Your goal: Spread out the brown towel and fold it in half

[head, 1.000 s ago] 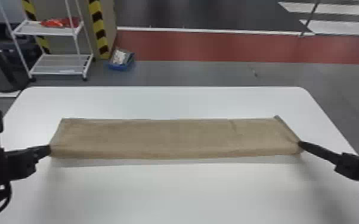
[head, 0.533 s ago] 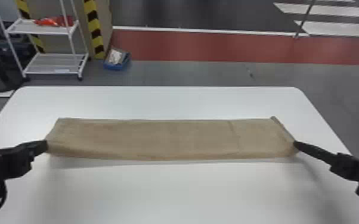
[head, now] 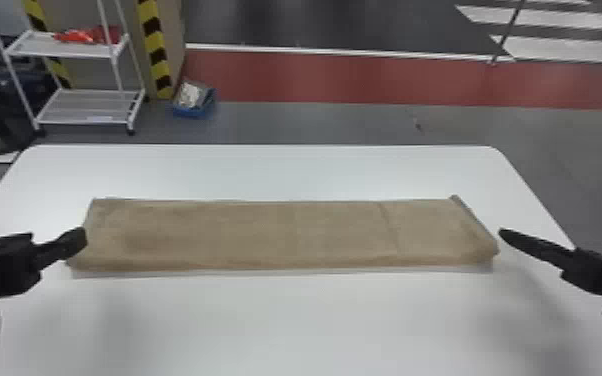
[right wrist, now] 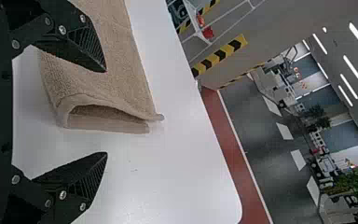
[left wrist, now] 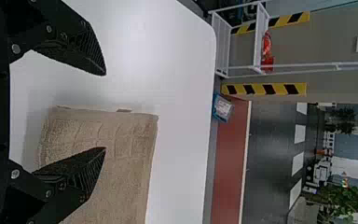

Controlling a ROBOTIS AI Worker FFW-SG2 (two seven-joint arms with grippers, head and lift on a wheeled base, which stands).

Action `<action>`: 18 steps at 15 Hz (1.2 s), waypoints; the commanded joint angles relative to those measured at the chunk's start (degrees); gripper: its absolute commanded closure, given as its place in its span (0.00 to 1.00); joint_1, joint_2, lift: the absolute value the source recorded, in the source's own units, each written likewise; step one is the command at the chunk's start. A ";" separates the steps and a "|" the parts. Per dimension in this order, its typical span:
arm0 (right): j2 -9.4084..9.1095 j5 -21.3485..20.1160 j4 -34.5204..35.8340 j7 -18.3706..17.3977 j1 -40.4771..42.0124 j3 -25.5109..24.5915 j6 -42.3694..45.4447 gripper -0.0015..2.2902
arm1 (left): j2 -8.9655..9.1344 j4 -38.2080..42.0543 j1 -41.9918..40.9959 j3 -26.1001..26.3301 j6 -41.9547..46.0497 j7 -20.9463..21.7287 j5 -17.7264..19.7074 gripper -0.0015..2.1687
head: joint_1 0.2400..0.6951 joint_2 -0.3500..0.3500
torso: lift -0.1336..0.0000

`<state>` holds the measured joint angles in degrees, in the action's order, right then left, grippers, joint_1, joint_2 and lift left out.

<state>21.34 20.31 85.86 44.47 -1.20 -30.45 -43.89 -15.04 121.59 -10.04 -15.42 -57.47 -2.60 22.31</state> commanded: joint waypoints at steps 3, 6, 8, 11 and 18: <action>2.57 -1.94 -1.75 0.27 -5.04 2.50 -1.60 0.13 | -0.78 -2.06 3.80 1.62 -0.15 0.05 -0.86 0.14 | 1.00 0.35 | 0.04; 3.54 -6.60 -3.95 1.41 -9.43 5.93 -1.78 0.13 | -0.78 -3.38 6.78 4.17 -2.78 -0.30 -2.44 0.12 | 1.00 0.36 | 0.04; 3.89 -9.94 -5.09 2.29 -11.28 8.12 -1.78 0.13 | -0.78 -4.00 7.75 5.66 -4.01 -0.30 -4.03 0.11 | 1.00 0.36 | 0.04; 4.68 -12.57 -6.85 2.55 -12.51 10.14 -2.13 0.13 | -0.69 -5.58 9.07 6.63 -5.60 -0.39 -4.99 0.10 | 1.00 0.35 | 0.04; 6.09 -14.33 -11.06 3.43 -13.74 11.20 -1.07 0.13 | -0.69 -7.69 10.74 7.95 -6.47 -0.13 -5.08 0.10 | 1.00 0.33 | 0.04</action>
<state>27.04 6.05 75.29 47.81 -14.85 -19.48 -45.10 -15.73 114.38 0.33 -7.82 -63.90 -2.72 17.25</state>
